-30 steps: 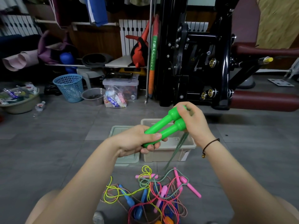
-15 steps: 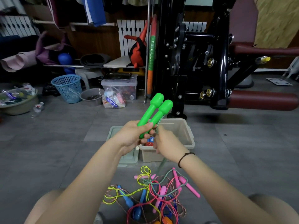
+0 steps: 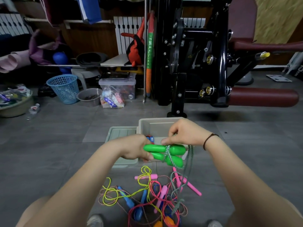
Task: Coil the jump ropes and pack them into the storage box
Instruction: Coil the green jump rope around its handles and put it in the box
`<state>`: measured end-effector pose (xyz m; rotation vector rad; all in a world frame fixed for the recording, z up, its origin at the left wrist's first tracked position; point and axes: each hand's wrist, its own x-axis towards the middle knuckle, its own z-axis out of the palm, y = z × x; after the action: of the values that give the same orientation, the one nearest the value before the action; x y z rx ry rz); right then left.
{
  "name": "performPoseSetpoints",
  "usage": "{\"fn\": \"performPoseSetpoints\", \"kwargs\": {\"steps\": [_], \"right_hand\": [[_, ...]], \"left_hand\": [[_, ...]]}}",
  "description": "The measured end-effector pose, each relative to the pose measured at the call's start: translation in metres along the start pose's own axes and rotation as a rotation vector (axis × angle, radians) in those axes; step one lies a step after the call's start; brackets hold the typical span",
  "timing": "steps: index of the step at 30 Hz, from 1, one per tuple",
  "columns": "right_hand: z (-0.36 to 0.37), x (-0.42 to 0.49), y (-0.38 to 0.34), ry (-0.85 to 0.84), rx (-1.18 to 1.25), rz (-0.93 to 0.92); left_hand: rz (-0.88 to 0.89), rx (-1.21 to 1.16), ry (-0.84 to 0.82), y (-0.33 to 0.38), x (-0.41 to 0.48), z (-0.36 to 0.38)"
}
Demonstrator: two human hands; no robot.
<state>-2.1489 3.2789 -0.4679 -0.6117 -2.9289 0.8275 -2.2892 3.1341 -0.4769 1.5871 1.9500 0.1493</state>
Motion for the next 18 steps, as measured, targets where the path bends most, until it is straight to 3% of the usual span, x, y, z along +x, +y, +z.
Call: {"fn": "performPoseSetpoints", "kwargs": {"steps": [3, 8, 10, 12, 15, 18], "right_hand": [[-0.005, -0.003, 0.001, -0.045, 0.402, -0.005], [0.000, -0.006, 0.002, 0.018, 0.766, 0.039], [0.010, -0.005, -0.005, 0.081, 0.962, 0.173], [0.023, 0.000, -0.012, 0.095, 0.984, 0.157], [0.031, 0.002, -0.018, 0.073, 0.874, 0.102], [0.026, -0.003, -0.026, -0.001, 0.681, 0.038]], "left_hand": [[0.097, -0.258, -0.107, -0.005, -0.015, -0.009], [0.296, -0.605, -0.155, -0.009, -0.026, -0.011], [0.336, -0.812, -0.028, -0.009, -0.025, -0.007], [0.327, -1.053, 0.146, -0.008, -0.020, -0.004], [0.181, -1.271, 0.409, -0.015, -0.008, -0.006], [0.032, -1.238, 0.562, -0.028, 0.003, -0.005]]}}
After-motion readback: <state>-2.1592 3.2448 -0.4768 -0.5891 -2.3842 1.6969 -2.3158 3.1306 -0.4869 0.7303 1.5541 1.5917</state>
